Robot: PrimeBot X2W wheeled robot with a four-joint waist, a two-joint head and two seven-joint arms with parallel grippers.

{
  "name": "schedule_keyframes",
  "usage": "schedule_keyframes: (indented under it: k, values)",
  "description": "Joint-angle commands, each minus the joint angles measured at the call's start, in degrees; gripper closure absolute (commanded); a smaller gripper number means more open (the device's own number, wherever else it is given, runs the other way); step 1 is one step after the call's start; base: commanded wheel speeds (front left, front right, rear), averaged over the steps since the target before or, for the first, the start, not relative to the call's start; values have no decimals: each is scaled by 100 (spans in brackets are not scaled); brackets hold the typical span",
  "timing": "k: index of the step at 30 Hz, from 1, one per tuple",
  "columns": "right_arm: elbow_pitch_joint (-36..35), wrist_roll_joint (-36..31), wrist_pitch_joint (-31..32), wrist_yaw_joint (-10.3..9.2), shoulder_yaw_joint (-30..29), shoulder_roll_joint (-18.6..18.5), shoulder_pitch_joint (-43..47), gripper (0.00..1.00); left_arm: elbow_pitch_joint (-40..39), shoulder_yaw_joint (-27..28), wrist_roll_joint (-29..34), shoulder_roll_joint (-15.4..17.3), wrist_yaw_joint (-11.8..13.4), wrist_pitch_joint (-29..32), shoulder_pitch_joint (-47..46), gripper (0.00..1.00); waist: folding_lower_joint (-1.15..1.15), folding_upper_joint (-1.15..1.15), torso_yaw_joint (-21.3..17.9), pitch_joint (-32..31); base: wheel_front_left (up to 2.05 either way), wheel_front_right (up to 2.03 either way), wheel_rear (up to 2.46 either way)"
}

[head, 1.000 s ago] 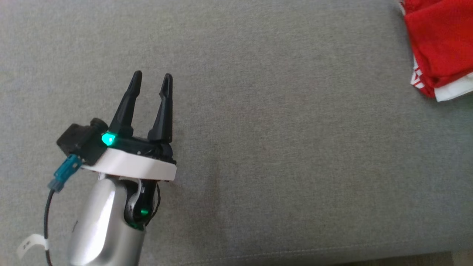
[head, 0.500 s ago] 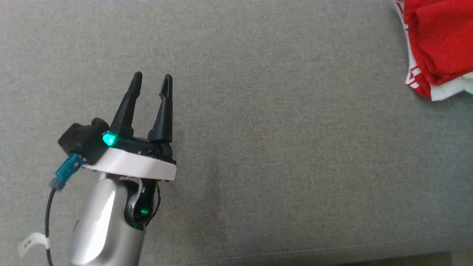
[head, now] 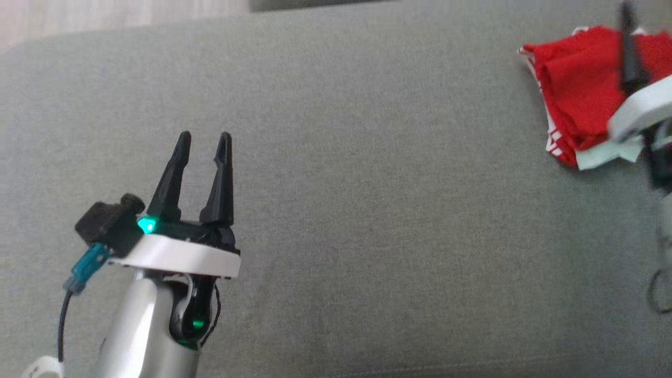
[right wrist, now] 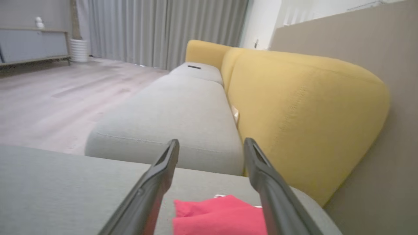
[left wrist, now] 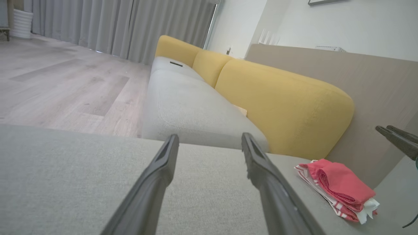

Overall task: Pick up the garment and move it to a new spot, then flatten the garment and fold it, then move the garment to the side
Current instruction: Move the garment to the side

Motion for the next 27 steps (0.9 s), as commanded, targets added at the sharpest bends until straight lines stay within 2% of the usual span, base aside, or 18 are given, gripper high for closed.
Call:
schedule_keyframes:
  k: [1, 6, 16, 21, 27]
  values:
    - [-261, 73, -56, -5, 79, 52, 38, 0, -227, 198, -10, 48, -33, -29, -97, 0, 0, 0, 75, -162, 0, 0, 0]
    - [-682, 272, -146, -5, 184, 476, 581, 0, -250, 241, -2, 48, -33, -29, 80, 0, 0, 0, 190, -413, 0, 0, 0]
    - [-972, 438, -520, -5, 35, 1319, 1953, 0, -201, 325, 37, 48, -33, -29, 605, 0, 0, 0, 385, -831, 0, 0, 0]
    - [-1065, 487, -858, -5, -108, 1579, 2618, 0, -195, 402, 18, 48, -33, -29, 920, 0, 0, 0, 381, -1033, 0, 0, 0]
    - [-1239, 629, -1109, -5, -137, 1669, 3130, 0, -229, 480, -10, 48, -33, -29, 1258, 0, 0, 0, 296, -1161, 0, 0, 0]
